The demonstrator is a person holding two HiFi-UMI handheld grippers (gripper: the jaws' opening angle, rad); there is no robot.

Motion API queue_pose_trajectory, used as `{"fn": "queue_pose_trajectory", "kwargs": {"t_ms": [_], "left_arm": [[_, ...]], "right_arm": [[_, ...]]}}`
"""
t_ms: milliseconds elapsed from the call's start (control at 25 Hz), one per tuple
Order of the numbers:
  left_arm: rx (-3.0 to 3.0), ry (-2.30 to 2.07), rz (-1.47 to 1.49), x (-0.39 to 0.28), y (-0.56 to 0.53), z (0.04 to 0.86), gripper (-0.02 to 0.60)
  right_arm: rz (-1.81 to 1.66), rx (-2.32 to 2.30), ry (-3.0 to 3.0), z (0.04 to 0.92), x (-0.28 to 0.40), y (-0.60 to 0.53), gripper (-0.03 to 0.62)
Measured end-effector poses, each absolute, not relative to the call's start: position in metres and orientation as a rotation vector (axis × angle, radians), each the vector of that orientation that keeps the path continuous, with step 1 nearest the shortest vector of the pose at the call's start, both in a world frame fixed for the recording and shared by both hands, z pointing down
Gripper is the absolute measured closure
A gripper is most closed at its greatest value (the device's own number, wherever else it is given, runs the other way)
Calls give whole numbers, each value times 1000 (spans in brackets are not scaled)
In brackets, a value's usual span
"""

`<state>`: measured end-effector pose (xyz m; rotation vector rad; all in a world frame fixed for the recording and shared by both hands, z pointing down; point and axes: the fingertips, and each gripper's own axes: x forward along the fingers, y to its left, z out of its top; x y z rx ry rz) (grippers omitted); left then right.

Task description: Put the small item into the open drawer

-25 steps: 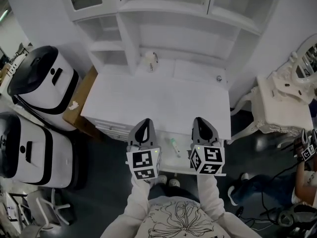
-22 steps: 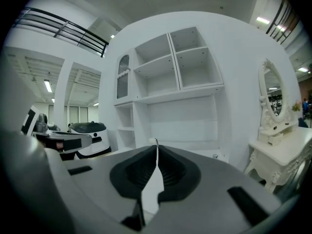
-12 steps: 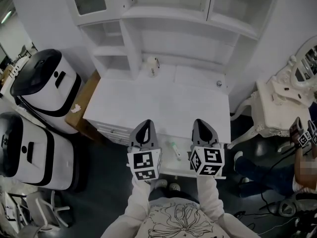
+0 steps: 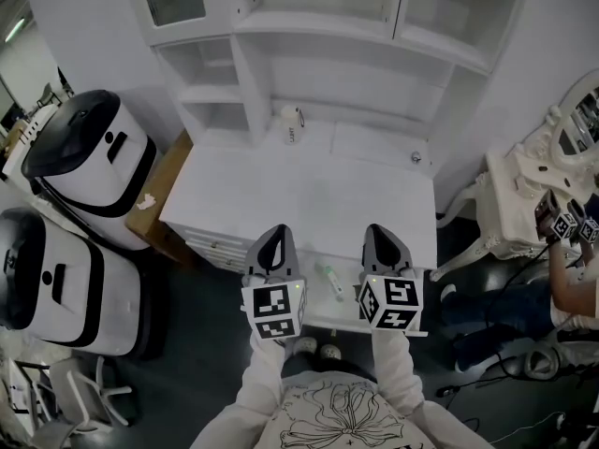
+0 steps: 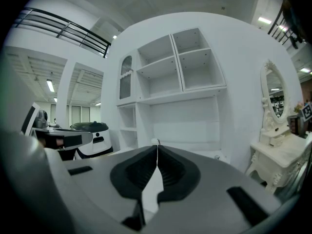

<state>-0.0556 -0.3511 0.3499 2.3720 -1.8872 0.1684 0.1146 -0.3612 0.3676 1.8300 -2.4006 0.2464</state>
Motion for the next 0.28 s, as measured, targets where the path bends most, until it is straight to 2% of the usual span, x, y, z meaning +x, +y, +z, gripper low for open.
{"fn": "queue_pose_trajectory", "kwargs": {"t_ms": [280], "left_arm": [[2373, -1886, 170, -55, -350, 350, 580]], "right_arm": [[245, 1832, -2399, 368, 115, -361, 589]]}}
